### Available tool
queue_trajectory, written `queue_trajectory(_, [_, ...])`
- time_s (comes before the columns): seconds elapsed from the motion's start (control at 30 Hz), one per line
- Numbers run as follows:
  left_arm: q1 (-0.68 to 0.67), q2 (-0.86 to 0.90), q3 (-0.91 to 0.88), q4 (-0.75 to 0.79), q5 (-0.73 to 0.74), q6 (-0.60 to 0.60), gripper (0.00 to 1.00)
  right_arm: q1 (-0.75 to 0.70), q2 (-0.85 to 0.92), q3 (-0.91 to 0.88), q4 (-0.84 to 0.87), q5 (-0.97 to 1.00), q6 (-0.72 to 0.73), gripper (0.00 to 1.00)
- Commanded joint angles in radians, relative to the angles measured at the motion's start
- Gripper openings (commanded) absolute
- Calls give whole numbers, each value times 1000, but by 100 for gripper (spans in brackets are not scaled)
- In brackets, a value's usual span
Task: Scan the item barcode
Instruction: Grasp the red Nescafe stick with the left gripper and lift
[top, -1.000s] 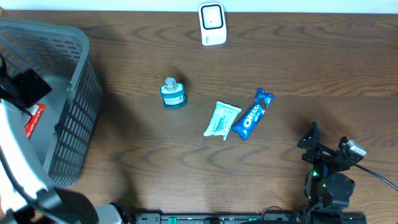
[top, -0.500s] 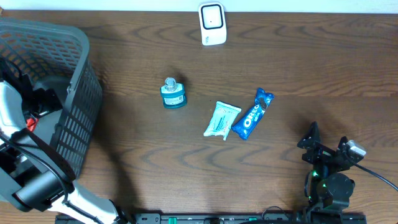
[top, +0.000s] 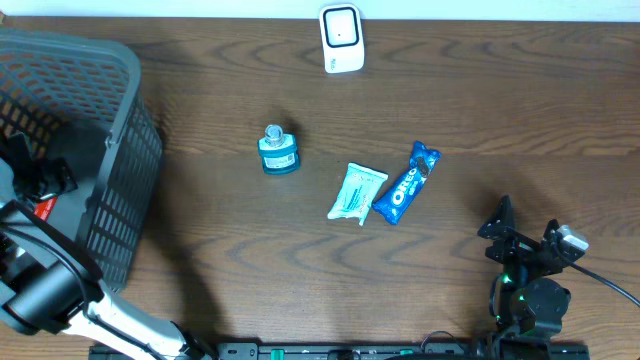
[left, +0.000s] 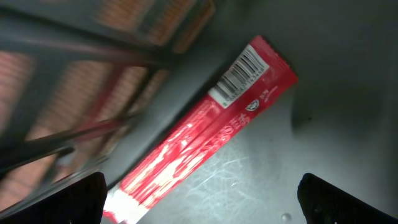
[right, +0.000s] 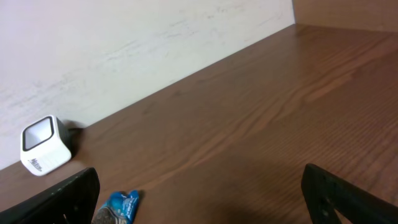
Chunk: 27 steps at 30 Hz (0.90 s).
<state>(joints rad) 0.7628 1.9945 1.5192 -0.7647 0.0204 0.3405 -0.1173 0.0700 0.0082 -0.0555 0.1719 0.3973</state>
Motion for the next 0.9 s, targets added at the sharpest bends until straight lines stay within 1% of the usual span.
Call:
queue_trajectory(0.0, [5,67,1,1,14,30,98,14,-2,-3,-1,2,-13,99])
queue_trajectory(0.2, [6,137,1,4,17,67,98,14,-2,-3,-1,2,-13,99])
queue_trajectory(0.4, [6,192,1,23,24,66,98,14,-2,-3,-1,2,-13,99])
queue_trajectory(0.43, [6,200,1,23,25,66,96,14,-2,-3,-1,2,-13,99])
queue_trajectory(0.47, [6,207,1,21,26,66,85,14,-2,-3,-1,2,-13,99])
queue_trajectory(0.5, [6,219,1,13,26,66,51,14,-2,-3,-1,2,-13,99])
queue_trajectory(0.6, [6,231,1,-8,26,66,8,14,-2,-3,-1,2,-13,99])
queue_trajectory(0.73, [6,233,1,-30,62,60,7,14,-2,-3,-1,2,-13,99])
queue_trajectory(0.8, [5,230,2,-35,113,38,8,14,-2,-3,-1,2,-13,99])
queue_trajectory(0.87, [3,223,5,-45,199,33,7,14,-2,-3,-1,2,-13,99])
